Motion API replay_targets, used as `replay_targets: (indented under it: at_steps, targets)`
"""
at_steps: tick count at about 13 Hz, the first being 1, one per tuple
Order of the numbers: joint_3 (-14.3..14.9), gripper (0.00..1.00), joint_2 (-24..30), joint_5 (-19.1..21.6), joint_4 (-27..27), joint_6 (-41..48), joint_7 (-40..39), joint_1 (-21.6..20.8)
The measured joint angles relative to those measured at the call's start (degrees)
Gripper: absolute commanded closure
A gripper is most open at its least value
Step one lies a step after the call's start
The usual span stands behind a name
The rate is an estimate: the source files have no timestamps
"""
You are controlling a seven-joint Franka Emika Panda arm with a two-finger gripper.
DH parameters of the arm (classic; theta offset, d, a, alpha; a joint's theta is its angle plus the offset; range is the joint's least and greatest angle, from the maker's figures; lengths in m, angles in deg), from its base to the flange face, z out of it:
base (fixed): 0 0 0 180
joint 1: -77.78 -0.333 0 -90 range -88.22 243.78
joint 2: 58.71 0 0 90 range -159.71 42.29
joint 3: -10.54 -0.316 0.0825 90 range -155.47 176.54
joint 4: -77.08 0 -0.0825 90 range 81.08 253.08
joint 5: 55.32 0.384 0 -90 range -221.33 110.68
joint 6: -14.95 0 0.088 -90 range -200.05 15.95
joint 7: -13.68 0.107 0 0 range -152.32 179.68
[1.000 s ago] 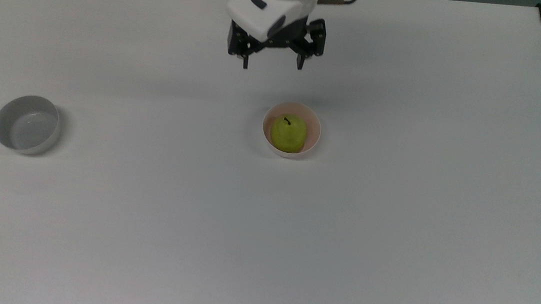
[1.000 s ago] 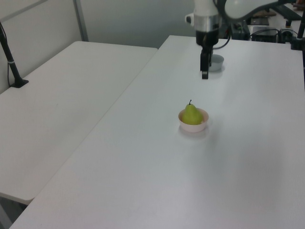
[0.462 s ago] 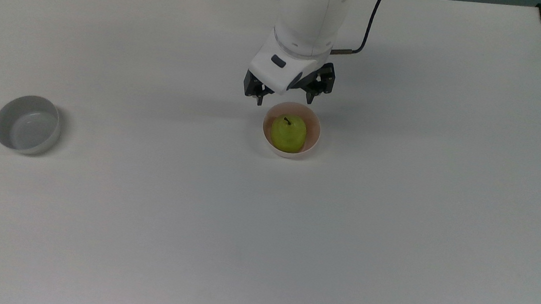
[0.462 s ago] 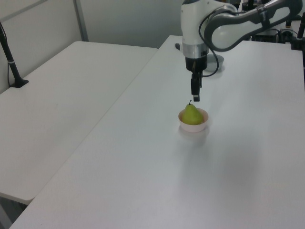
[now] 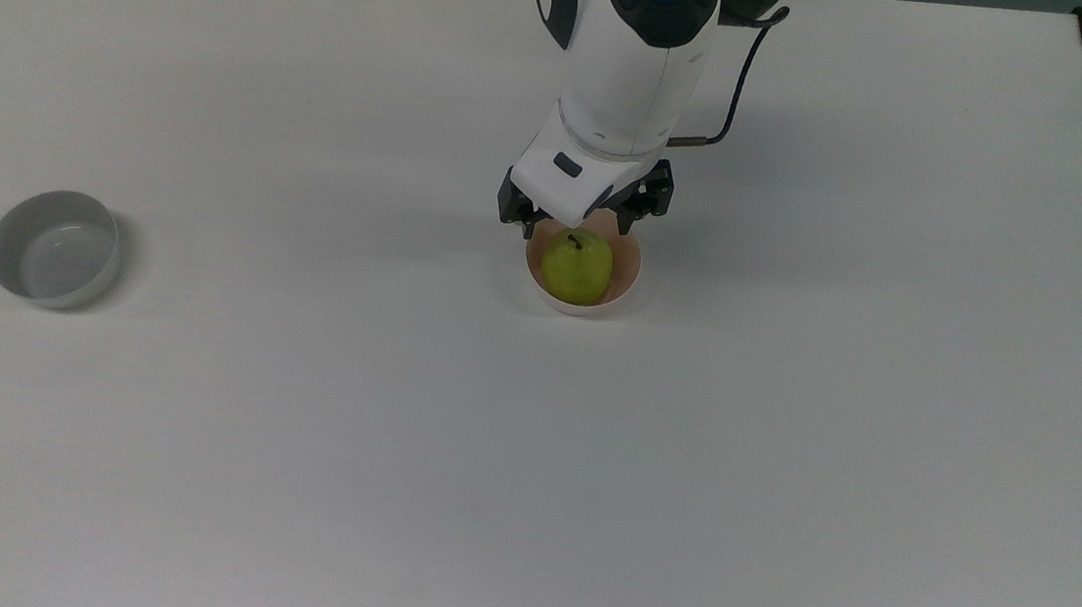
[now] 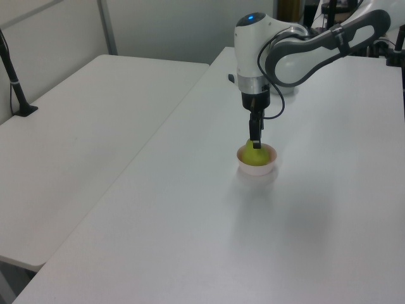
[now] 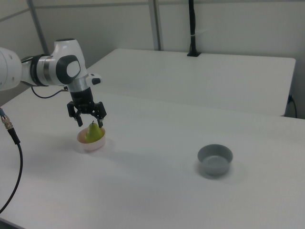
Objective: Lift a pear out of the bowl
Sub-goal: 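Move the open gripper over the green pear in the pink bowl, then lower the gripper around the pear and close on it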
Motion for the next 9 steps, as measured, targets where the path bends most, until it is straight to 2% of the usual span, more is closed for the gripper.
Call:
replay_targets:
  at_steps: [9]
  targets:
    - [0.0, 0.08, -2.4, 0.0, 0.5, -2.2, 0.0, -0.5]
